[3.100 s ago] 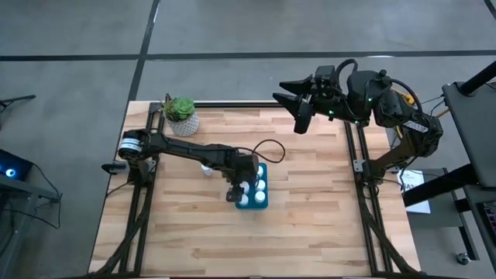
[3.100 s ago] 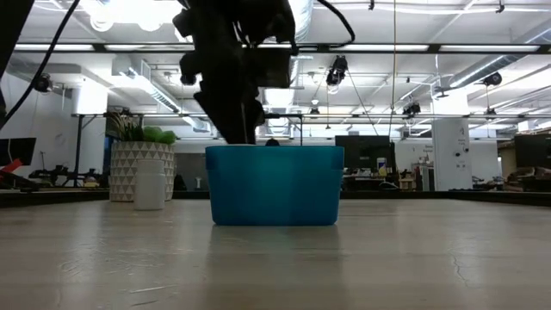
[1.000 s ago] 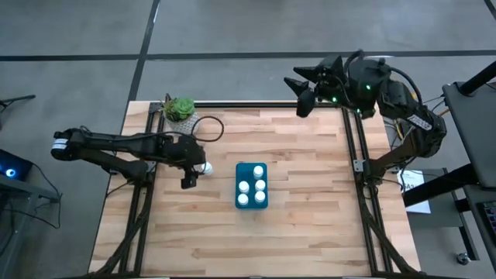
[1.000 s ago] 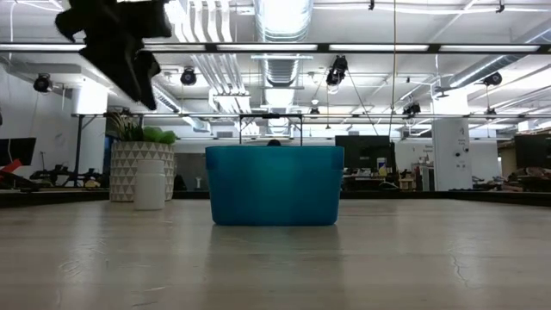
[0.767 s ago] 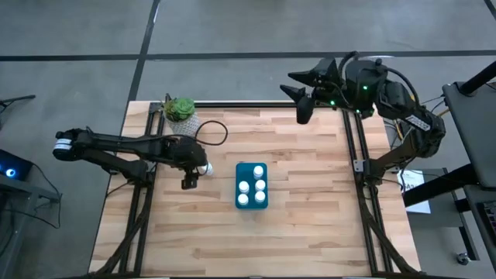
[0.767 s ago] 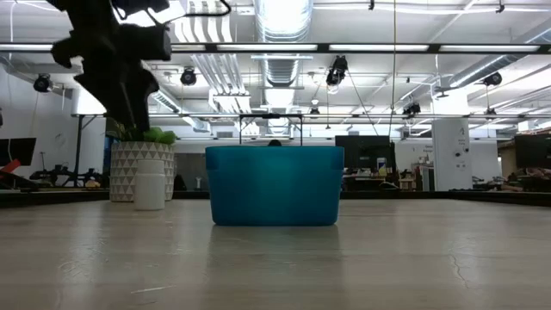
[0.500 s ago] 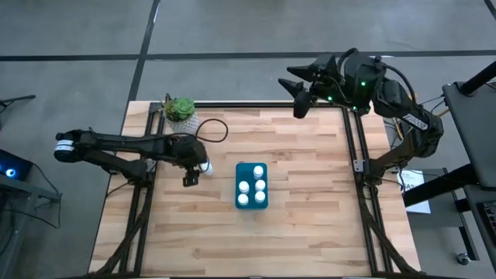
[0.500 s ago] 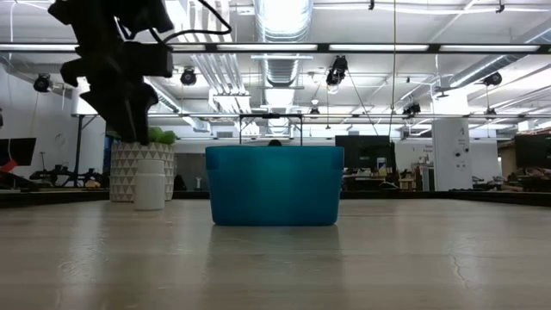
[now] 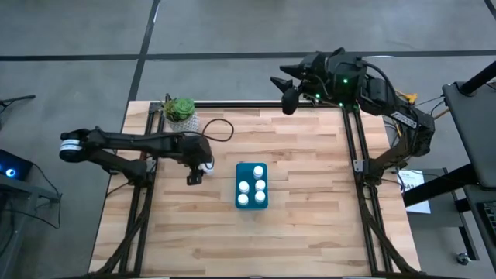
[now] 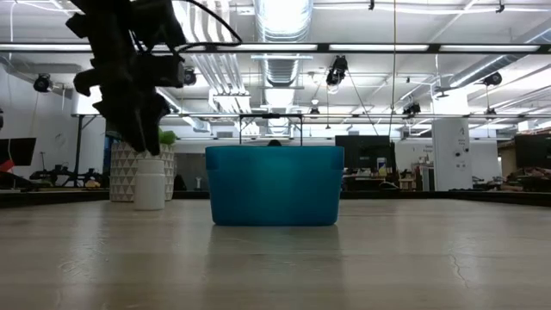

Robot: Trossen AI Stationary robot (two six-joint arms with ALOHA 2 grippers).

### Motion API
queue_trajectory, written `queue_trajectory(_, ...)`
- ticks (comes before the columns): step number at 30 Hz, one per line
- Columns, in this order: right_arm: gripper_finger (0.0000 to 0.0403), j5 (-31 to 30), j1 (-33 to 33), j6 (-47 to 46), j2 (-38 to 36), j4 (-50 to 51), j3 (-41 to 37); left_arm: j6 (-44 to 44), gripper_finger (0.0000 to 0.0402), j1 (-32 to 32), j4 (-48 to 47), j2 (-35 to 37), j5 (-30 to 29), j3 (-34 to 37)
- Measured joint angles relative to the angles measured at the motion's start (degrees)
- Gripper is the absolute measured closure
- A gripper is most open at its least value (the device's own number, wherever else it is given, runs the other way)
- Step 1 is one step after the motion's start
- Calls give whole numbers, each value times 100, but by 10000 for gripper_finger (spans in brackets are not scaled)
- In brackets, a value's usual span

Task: Pick and place pill bottles into a basket
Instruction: Put the white medicine bottle into the blue bin

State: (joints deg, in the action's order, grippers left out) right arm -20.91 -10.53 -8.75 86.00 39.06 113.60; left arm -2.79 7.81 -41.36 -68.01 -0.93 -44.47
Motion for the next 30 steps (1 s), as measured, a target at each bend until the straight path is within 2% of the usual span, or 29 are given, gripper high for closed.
queue_trajectory(16,193,18,0,82,-2,-190,0,-236,153,99,243,-982,33,0)
queue_trajectory(24,193,42,0,85,-2,-189,0,-210,155,102,350,-1059,35,-33)
queue_trajectory(30,193,42,1,84,-4,-188,0,-208,184,114,359,-1003,33,-37)
